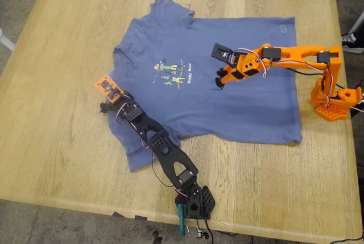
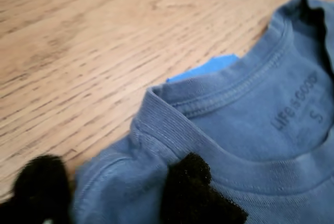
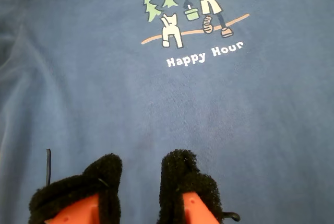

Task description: Fold a T-shirt

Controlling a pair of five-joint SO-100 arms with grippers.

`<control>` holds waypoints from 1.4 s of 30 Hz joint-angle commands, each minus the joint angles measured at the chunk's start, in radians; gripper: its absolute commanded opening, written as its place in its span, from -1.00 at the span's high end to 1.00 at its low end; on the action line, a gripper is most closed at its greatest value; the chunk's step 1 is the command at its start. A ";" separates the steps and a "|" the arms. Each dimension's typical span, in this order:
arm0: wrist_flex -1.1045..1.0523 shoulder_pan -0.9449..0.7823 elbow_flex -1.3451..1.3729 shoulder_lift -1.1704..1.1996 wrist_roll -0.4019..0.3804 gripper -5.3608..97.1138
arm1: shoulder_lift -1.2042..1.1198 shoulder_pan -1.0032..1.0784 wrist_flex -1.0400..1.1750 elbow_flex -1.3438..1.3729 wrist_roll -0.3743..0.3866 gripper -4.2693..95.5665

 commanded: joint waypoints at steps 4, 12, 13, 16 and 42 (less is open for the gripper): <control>0.005 0.040 -0.100 0.021 -0.054 0.84 | -0.011 0.020 -0.084 0.044 0.006 0.59; 0.055 0.064 -0.101 0.061 -0.075 0.90 | -0.112 0.020 -0.207 0.064 0.009 0.52; 0.055 0.067 -0.103 0.066 -0.075 0.90 | -0.117 0.015 -0.225 0.074 0.012 0.50; 0.061 0.069 -0.103 0.080 -0.072 0.90 | -0.120 -0.009 -0.275 0.121 0.023 0.40; 0.216 0.123 -0.095 0.190 -0.069 0.90 | -0.890 -0.028 0.155 -1.071 0.028 0.41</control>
